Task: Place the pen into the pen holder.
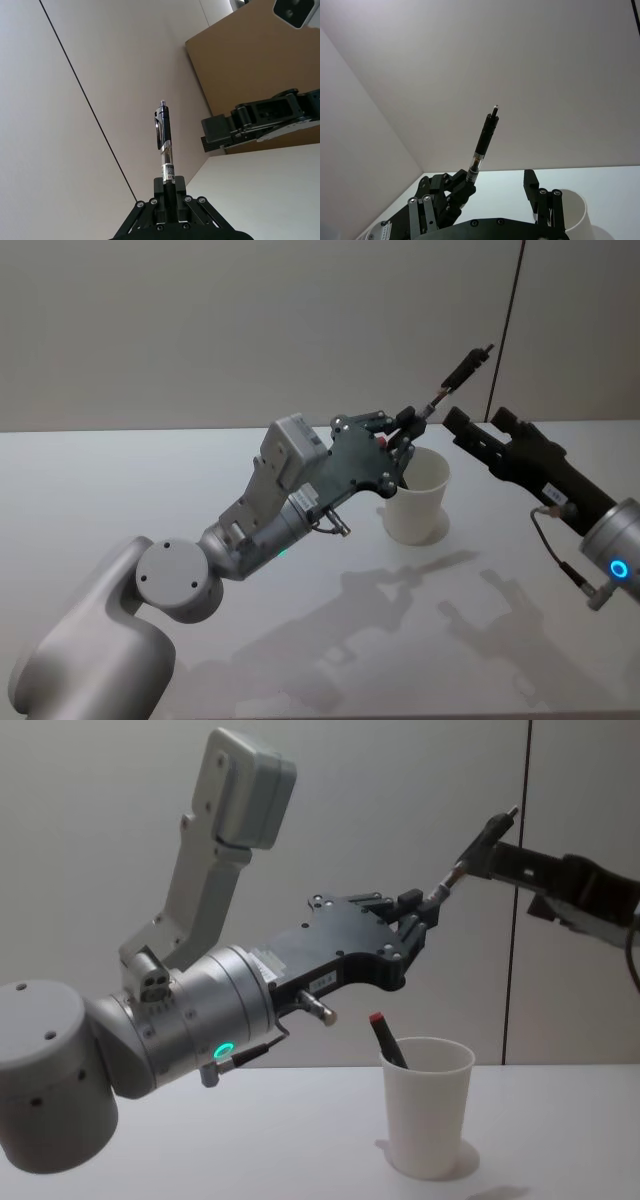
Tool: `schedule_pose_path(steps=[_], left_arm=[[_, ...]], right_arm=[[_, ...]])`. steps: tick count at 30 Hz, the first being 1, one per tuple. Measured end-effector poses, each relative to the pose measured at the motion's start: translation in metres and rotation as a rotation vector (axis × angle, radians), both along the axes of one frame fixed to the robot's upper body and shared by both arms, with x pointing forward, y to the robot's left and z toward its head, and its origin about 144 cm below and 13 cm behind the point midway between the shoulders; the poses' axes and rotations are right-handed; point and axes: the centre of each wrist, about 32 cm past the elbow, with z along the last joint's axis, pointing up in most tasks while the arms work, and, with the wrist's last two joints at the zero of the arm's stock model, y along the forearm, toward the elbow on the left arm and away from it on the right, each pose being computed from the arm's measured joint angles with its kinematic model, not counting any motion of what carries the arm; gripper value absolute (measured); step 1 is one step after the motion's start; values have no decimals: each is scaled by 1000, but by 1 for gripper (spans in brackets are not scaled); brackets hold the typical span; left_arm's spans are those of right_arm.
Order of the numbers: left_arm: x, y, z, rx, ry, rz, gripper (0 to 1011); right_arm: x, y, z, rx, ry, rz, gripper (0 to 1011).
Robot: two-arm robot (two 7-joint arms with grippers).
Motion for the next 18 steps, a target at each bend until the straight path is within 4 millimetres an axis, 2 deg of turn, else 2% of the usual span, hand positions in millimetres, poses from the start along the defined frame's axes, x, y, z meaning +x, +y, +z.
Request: schedule_pose_path(steps=[18], left_arm=[[0,0,0,0,0,0,132]], right_arm=[[25,11,3,77,65,69,1001]])
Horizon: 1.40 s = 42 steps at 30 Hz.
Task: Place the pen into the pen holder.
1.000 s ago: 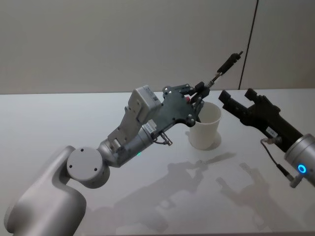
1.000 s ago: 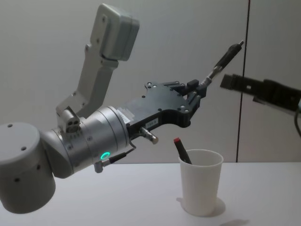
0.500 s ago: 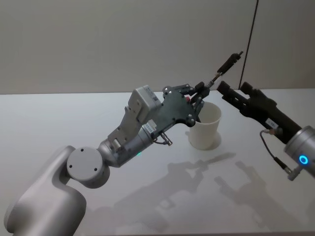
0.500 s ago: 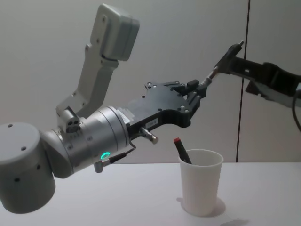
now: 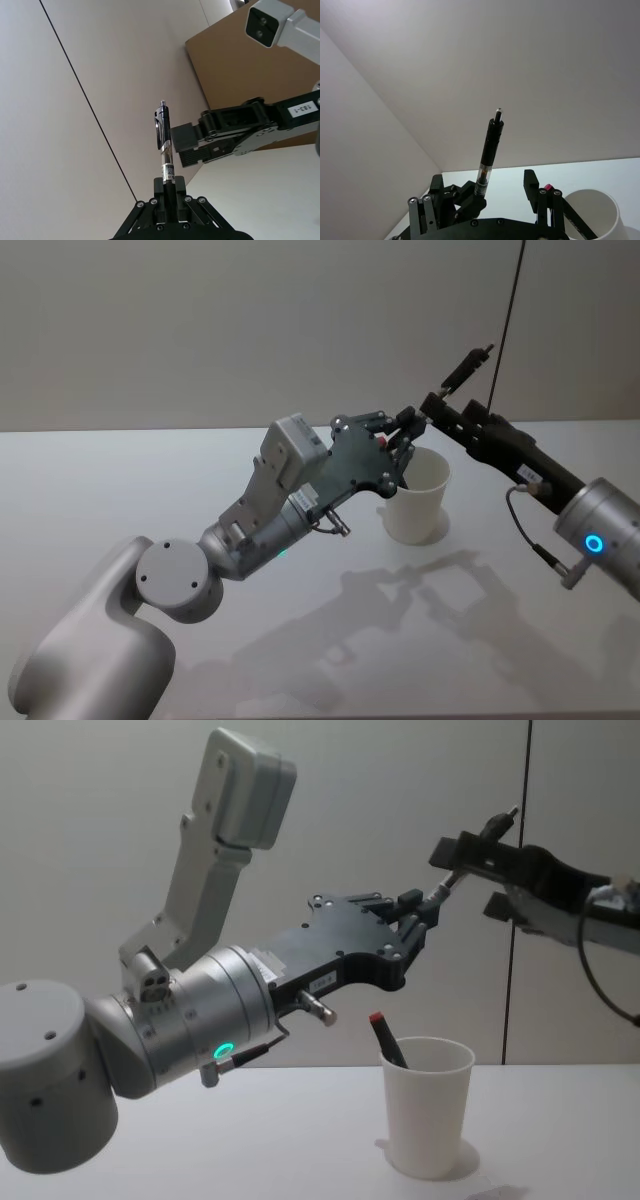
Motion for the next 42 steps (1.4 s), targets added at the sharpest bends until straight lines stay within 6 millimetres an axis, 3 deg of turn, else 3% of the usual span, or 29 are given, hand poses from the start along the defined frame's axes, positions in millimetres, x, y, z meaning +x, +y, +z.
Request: schedule_pose_path(steps=[26,35,42], left_arm=[[0,0,0,0,0,0,132],[0,0,0,0,0,0,132],[0,0,0,0,0,0,132]], right_arm=[[14,7,16,42,-27,-12,1002],[14,5,17,38,-25,-31,814],[15,3,18,37,-19,-37,591]])
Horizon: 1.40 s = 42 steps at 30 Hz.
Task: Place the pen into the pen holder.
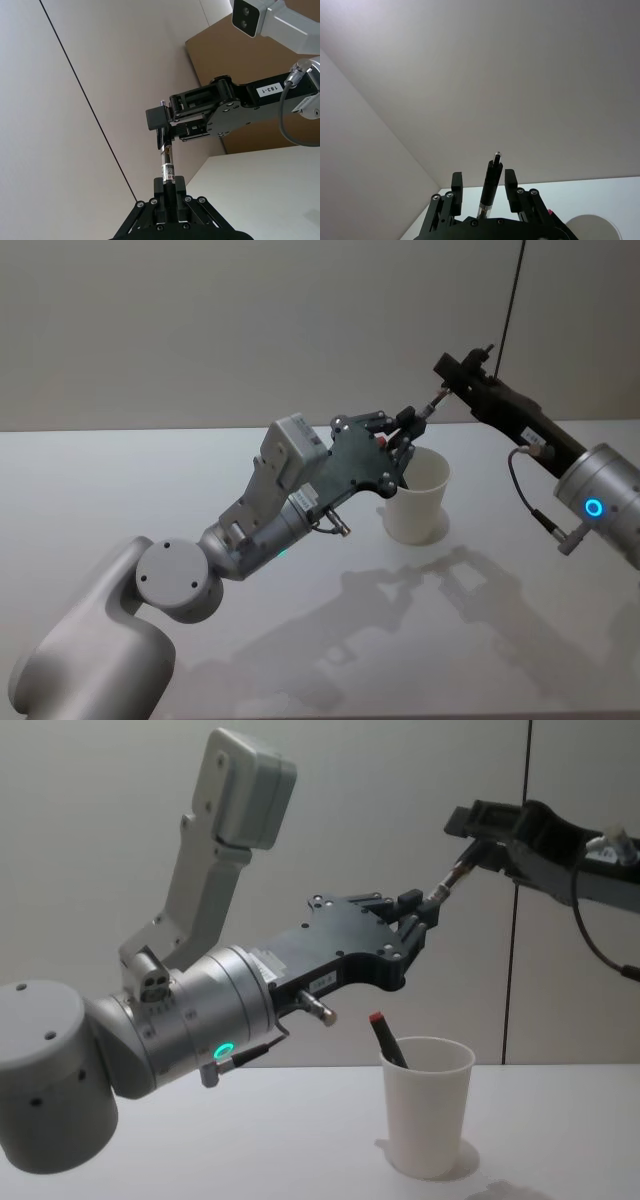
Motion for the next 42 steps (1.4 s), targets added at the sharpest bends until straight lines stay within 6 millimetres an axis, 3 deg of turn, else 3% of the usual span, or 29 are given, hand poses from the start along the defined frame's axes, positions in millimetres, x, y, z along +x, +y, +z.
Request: schedule_pose_path(steps=[6,14,31,42], left_arm=[[0,0,0,0,0,0,132],[0,0,0,0,0,0,133],[0,0,0,-1,-1,0,132],[0,0,0,0,0,0,435]], right_arm=[[1,-1,0,4,10,1,357],[1,-2,0,12,16,4,136],[0,-3,2,24,17,4,132],[-2,-3,4,30,9,-1,132]])
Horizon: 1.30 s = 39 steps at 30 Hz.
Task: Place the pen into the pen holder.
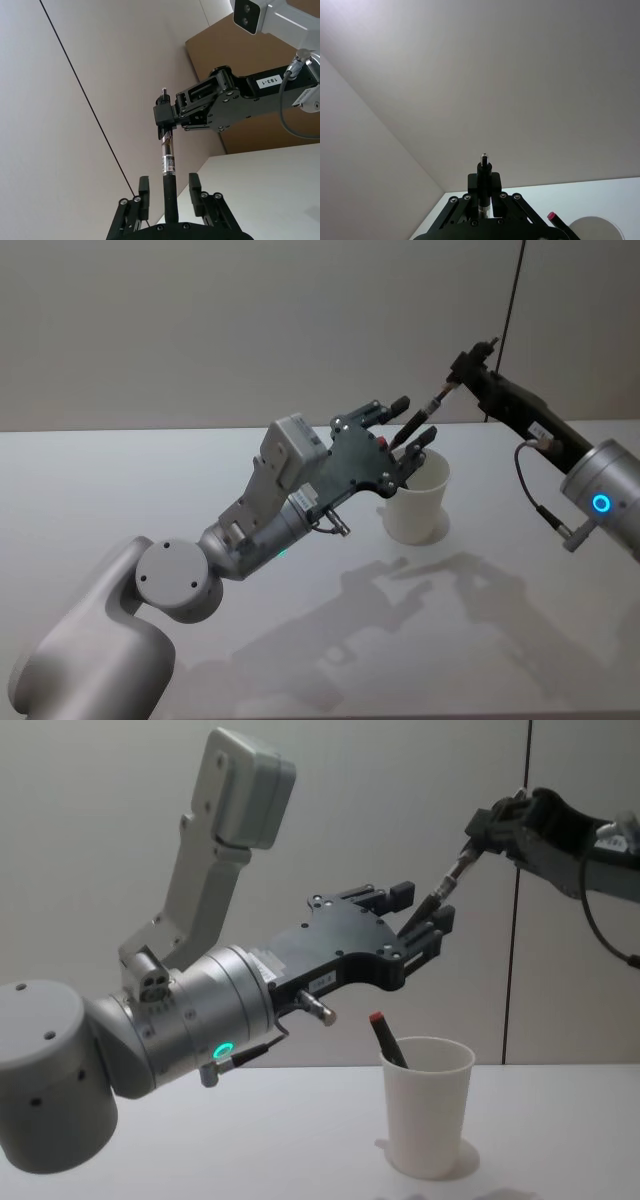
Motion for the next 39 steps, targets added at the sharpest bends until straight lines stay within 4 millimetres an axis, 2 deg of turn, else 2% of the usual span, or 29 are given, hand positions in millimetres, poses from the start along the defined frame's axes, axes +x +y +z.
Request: schedule_pose_path(steps=[1,3,8,19,39], left_arm=[[0,0,0,0,0,0,497],[0,0,0,0,0,0,534],[0,0,0,0,0,0,736],[0,0,0,0,0,0,1004],[0,0,0,0,0,0,1004]], right_arm=[[0,0,0,1,-1,-1,132],[0,0,0,1,-1,-1,132],[0,0,0,2,-2,-3,132],[0,0,1,0,-7,-16,132],[-1,4,-8,-140,-96,-223,132]])
